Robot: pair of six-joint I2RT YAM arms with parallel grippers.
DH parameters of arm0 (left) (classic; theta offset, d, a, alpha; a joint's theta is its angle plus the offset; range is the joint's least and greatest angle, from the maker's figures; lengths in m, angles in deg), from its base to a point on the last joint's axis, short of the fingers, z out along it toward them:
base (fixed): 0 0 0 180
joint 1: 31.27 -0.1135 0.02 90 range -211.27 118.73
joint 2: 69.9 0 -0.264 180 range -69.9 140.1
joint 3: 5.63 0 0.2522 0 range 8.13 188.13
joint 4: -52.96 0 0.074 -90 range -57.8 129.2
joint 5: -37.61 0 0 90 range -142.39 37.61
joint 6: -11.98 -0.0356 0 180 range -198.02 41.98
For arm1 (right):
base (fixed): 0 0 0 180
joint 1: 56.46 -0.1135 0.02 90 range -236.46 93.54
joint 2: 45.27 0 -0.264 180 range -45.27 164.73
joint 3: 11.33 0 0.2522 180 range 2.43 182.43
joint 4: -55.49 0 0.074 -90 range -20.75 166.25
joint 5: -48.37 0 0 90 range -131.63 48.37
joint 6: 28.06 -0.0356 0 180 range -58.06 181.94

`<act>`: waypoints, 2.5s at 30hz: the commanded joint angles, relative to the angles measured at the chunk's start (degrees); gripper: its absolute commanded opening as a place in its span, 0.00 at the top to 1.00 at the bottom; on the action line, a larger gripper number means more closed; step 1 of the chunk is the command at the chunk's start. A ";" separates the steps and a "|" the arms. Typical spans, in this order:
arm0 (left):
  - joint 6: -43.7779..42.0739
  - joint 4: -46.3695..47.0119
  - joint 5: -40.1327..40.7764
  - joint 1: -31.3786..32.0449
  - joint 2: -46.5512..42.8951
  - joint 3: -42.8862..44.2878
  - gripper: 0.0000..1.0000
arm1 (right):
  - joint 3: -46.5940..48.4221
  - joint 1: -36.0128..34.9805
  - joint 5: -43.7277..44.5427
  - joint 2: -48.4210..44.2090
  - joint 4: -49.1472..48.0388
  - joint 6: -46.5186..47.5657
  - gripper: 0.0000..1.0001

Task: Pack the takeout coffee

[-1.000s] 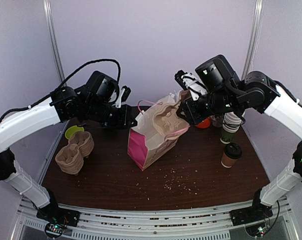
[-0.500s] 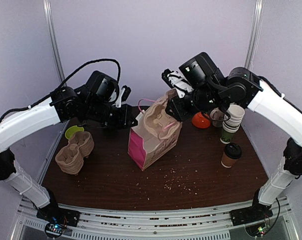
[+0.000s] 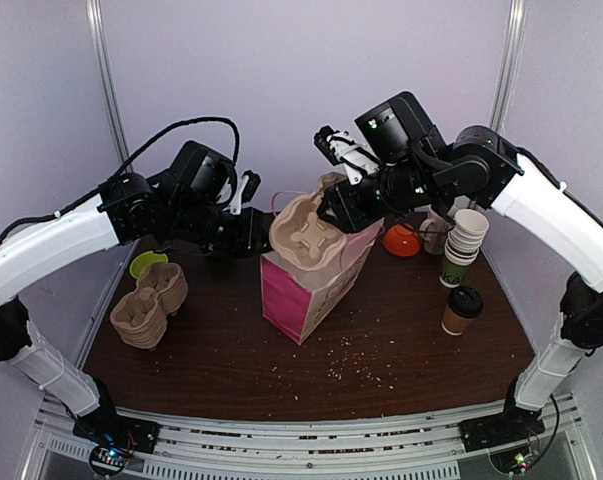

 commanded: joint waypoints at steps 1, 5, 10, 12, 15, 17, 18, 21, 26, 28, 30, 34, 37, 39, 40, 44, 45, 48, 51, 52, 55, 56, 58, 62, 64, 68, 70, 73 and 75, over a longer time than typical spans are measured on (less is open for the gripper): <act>0.39 2.23 -0.34 -0.35 -0.31 1.48 1.00 | 1.28 -0.22 -3.17 -1.34 -1.31 -1.53 0.63; 0.32 2.27 -0.41 -0.34 -0.43 1.40 1.00 | -0.27 -0.22 -3.24 -1.52 -1.15 -1.51 0.62; 0.25 2.24 -0.52 -0.32 -0.77 1.09 1.00 | -4.88 1.35 -2.87 -2.65 -3.15 -1.21 0.62; 0.22 2.23 -0.70 -0.28 -0.92 0.91 1.00 | -5.76 2.19 -3.56 -2.75 -3.33 -1.01 0.62; 0.29 2.24 -0.55 -0.31 -1.21 0.75 1.00 | -6.48 2.70 -3.66 -2.23 -2.88 -0.42 0.63; 0.37 2.37 -0.45 -0.29 -1.32 0.78 1.00 | -7.23 2.85 -3.45 -1.84 -2.72 -0.20 0.62; 0.33 2.44 -0.46 -0.34 -1.37 0.71 1.00 | -7.84 2.92 -3.27 -1.82 -2.85 -0.10 0.63; 0.50 3.07 -0.75 -0.35 -1.41 0.61 1.00 | -9.56 3.09 -2.80 -1.87 -3.70 -0.08 0.63; 0.57 3.24 -1.11 -0.35 -1.24 0.52 1.00 | -10.90 3.86 -1.74 -1.83 -4.56 0.08 0.63; 0.57 3.19 -1.13 -0.35 -1.24 0.52 1.00 | -11.40 4.08 -1.14 -1.69 -4.80 0.19 0.63; 0.51 3.35 -1.15 -0.35 -1.24 0.39 1.00 | -11.78 4.37 -0.59 -1.68 -4.91 0.23 0.62; 0.46 3.46 -1.20 -0.35 -1.32 -0.08 1.00 | -12.17 5.15 -0.49 -2.24 -5.28 0.41 0.63; 0.55 4.00 -1.56 -0.32 -1.32 -0.23 1.00 | -13.11 5.57 -0.69 -2.37 -5.73 0.68 0.62; 0.65 4.22 -1.64 -0.34 -1.12 -0.07 1.00 | -14.06 5.54 -1.50 -2.28 -6.42 0.71 0.62; 0.84 4.37 -1.79 -0.35 -1.00 0.03 1.00 | -14.57 5.56 -2.01 -2.18 -6.76 0.71 0.62; 1.53 5.65 -2.77 -0.35 -0.64 0.03 1.00 | -16.52 5.51 -3.34 -1.51 -8.12 0.67 0.62; 1.60 5.81 -2.89 -0.35 -0.56 0.12 1.00 | -16.80 5.52 -3.59 -1.33 -8.50 0.71 0.62; 1.65 5.83 -2.99 -0.34 -0.21 0.51 1.00 | -17.47 5.51 -3.82 -0.69 -9.57 0.71 0.61; 1.71 6.24 -3.24 -0.29 -0.01 0.46 1.00 | -18.18 5.91 -4.15 -0.08 -11.52 0.43 0.61; 1.77 6.45 -3.38 -0.34 -0.01 0.24 1.00 | -18.43 5.95 -4.26 0.14 -12.30 0.17 0.61; 2.11 7.33 -3.93 -0.32 0.21 -0.47 1.00 | -19.91 6.47 -4.86 0.25 -15.72 -0.75 0.61; 2.08 7.45 -4.23 -0.34 0.37 -0.53 1.00 | -20.58 6.66 -5.27 0.22 -16.98 -1.20 0.61; 2.10 7.57 -4.55 -0.35 0.60 -0.54 1.00 | -22.08 7.10 -6.05 -0.05 -19.88 -1.77 0.61; 2.01 8.00 -4.99 -0.30 0.89 -0.45 1.00 | -23.61 7.86 -7.65 -0.09 -23.49 -2.09 0.60; 2.09 8.26 -5.40 -0.34 1.16 -0.45 1.00 | -23.55 8.24 -8.42 0.14 -24.48 -2.21 0.61; 2.15 8.85 -6.11 -0.34 1.70 -0.32 1.00 | -22.14 9.13 -11.45 0.68 -24.74 -2.17 0.60; 1.93 8.98 -6.18 -0.32 1.98 0.00 1.00 | -21.72 9.25 -13.16 0.94 -24.67 -1.85 0.60; 1.55 9.05 -6.38 -0.35 2.65 0.70 1.00 | -21.99 9.63 -15.75 1.71 -24.55 -1.72 0.60; 1.31 9.08 -6.61 -0.26 2.99 1.14 1.00 | -22.56 9.75 -16.62 2.26 -24.48 -1.62 0.60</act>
